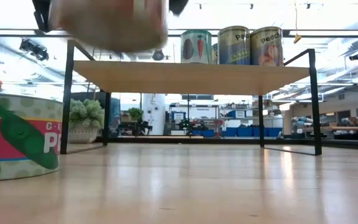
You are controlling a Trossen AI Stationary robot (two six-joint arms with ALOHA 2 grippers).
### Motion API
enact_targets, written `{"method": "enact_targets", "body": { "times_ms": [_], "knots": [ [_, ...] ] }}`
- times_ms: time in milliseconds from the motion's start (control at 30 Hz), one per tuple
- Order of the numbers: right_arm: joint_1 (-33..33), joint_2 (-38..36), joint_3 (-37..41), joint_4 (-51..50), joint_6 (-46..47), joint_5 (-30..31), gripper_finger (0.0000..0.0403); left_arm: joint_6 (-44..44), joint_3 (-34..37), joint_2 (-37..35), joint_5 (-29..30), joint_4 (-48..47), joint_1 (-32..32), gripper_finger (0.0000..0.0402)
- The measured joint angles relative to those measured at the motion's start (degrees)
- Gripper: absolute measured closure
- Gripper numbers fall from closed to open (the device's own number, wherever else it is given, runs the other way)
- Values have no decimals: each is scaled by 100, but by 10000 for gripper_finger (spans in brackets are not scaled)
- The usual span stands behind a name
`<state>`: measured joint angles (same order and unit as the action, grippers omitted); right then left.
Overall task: Pick and place cans onto a shelf
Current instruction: Put the red can on the shelf aligned with the white can
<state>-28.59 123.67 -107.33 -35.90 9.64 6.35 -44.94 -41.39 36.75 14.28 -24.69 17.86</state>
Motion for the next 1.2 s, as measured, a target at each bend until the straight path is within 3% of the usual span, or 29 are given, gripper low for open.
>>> {"method": "enact_targets", "body": {
  "times_ms": [367, 567, 800, 1067, 1200],
  "knots": [
    [503, -1387, -2, -543, 111, 308, 111, -221, 0, 0, 974, 373, 0, 201],
    [1224, -1783, -4, -655, 75, 339, 111, 488, 0, -2, 1554, 661, -41, 201],
    [2171, -2028, -4, -767, 128, 427, 111, 1333, 0, 0, 1554, 687, -660, 201],
    [3066, -2071, -262, -1055, -65, 403, 111, 1531, 0, 0, 1236, 675, -1385, 201],
    [3594, -2071, -430, -1407, -129, -62, 111, 1845, 0, 0, 1229, 680, -1654, 201]
  ]
}}
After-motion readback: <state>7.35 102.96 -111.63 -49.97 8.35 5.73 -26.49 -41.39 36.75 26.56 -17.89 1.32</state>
